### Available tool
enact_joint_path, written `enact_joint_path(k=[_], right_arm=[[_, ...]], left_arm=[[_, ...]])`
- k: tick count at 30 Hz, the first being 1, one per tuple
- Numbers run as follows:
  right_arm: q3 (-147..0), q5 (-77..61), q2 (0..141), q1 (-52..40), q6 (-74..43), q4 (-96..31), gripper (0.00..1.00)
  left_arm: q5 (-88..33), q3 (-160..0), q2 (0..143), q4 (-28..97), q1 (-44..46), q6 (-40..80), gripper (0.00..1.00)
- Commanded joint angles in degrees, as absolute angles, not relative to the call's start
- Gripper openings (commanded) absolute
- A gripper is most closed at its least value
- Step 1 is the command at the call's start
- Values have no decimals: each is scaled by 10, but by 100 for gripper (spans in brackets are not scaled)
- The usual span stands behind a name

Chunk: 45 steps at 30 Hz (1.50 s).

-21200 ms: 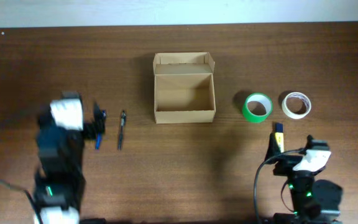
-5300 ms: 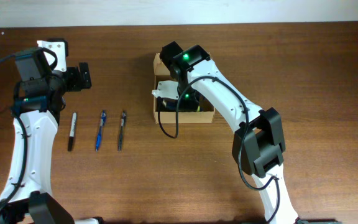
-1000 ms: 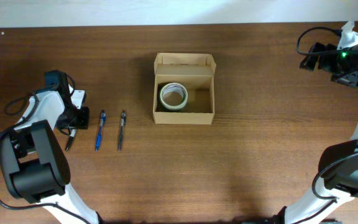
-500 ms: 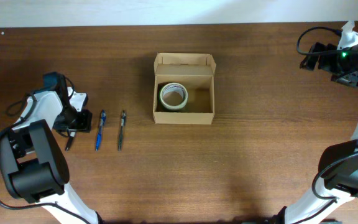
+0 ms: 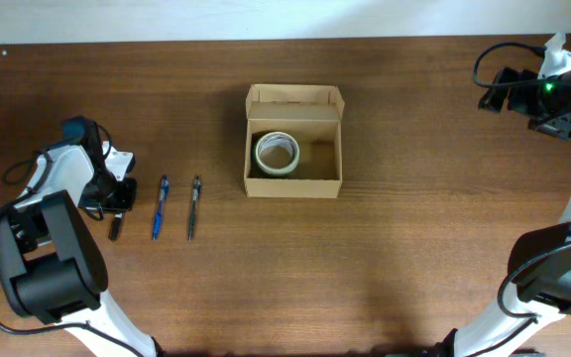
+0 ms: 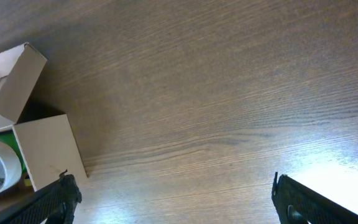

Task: Pack container
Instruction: 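Lower the left gripper onto the black marker and grasp it, then carry the black marker with the left gripper into the box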

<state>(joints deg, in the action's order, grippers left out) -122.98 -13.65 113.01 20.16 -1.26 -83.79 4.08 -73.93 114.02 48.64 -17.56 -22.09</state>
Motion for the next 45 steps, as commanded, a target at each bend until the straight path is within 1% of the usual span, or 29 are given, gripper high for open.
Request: enact_joint_path(k=[1, 4, 7, 10, 14, 19, 23, 27, 32, 37, 40, 45], right_arm=[[-1229, -144, 1135, 203, -11, -838, 99], [-1229, -144, 1135, 203, -11, -838, 99], [-1229, -144, 1135, 203, -11, -838, 99], [-1229, -144, 1135, 203, -11, -838, 99], [-1229, -144, 1135, 203, -11, -838, 99], [-1229, -144, 1135, 203, -11, -838, 99], [-1229, -144, 1135, 203, -11, -838, 99], [-1229, -144, 1135, 203, -11, -838, 99], [-1229, -144, 1135, 203, -11, -838, 99], [-1229, -144, 1135, 203, -11, -838, 99], [-1229, -144, 1135, 203, -11, -838, 99], [-1229, -144, 1135, 203, -11, -838, 99]], left_arm=[[18, -749, 1170, 490, -182, -197, 2], [-35, -792, 1169, 524, -182, -189, 2], [-70, -867, 1169, 587, -181, -187, 2], [-100, -970, 1169, 660, -176, -187, 2], [-106, -1139, 1169, 747, -155, -197, 2], [-128, -1366, 1169, 844, -84, -306, 2], [-127, -1461, 1169, 882, 5, -384, 2], [-119, -1463, 1173, 894, 113, -455, 1], [-62, -1412, 1182, 892, 206, -486, 2], [-64, -1301, 1182, 866, 249, -544, 2], [-55, -1228, 1182, 816, 269, -572, 2], [-27, -1137, 1182, 725, 300, -576, 2]])
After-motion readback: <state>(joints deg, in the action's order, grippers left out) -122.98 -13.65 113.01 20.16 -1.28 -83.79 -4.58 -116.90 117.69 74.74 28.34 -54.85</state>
